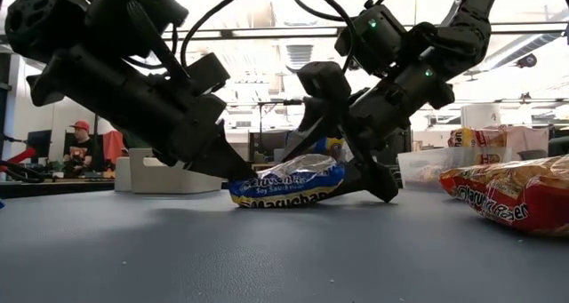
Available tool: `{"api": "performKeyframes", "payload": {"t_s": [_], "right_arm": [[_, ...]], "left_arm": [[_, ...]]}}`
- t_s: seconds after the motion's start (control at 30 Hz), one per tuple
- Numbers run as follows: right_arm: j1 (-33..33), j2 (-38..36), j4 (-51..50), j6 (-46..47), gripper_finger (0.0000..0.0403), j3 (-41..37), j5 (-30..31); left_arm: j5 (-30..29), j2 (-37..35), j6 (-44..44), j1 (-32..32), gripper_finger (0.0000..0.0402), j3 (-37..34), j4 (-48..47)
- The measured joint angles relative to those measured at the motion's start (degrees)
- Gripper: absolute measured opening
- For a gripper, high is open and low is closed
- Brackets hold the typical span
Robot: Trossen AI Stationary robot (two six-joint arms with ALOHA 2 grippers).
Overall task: Sort Maruchan noodles
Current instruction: Put the blue noodle pack into the black bin
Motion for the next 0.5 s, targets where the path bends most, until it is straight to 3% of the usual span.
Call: {"api": "performKeyframes", "payload": {"t_s": [0.3,0.5], "right_arm": [[0.0,0.2,0.2,-2.6,0.0191,0.0,-0.4],[0.0,-1.1,0.6,-7.6,0.0155,0.0,-0.2]], "left_arm": [[-0.1,-0.1,0.4,-0.2,0.0000,0.0,0.1],[0.5,-2.0,4.6,-1.9,0.0000,0.0,0.0]]}}
